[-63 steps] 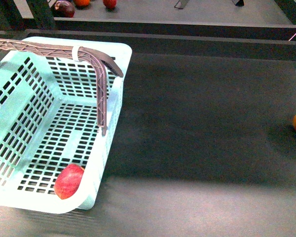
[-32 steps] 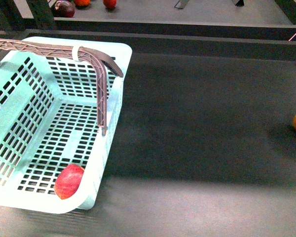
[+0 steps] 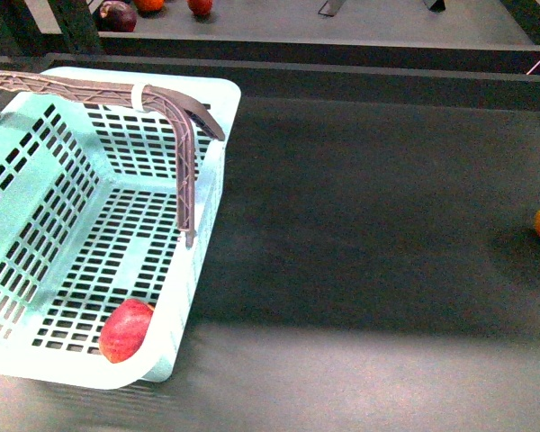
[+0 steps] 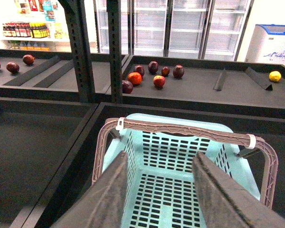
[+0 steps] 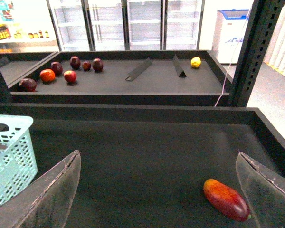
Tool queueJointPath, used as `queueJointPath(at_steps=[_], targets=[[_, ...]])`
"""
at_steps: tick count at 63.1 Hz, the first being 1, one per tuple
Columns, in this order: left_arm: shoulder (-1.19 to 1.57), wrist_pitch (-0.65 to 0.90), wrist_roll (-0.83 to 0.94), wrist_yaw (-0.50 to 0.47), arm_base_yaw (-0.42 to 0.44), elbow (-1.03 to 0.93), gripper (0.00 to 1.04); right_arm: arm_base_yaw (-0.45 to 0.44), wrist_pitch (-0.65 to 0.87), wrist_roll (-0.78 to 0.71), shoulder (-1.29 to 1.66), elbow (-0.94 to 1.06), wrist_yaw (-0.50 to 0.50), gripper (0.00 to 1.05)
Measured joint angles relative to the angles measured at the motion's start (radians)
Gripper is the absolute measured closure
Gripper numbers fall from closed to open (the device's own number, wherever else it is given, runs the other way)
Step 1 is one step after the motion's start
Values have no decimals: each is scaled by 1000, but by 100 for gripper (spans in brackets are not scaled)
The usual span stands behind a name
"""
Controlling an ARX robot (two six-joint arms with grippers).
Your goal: Pick apple with right arm and hold basket with left
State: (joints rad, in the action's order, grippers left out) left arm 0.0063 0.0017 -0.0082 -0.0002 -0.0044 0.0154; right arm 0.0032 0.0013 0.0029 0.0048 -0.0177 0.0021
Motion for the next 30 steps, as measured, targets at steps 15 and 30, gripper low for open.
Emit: queueJointPath(at_steps=[15,30], targets=[[0,0,0,0,0,0,6,0,0,0,0,0,0,9],[0,0,2,0,0,0,7,0,0,0,0,0,0,9]])
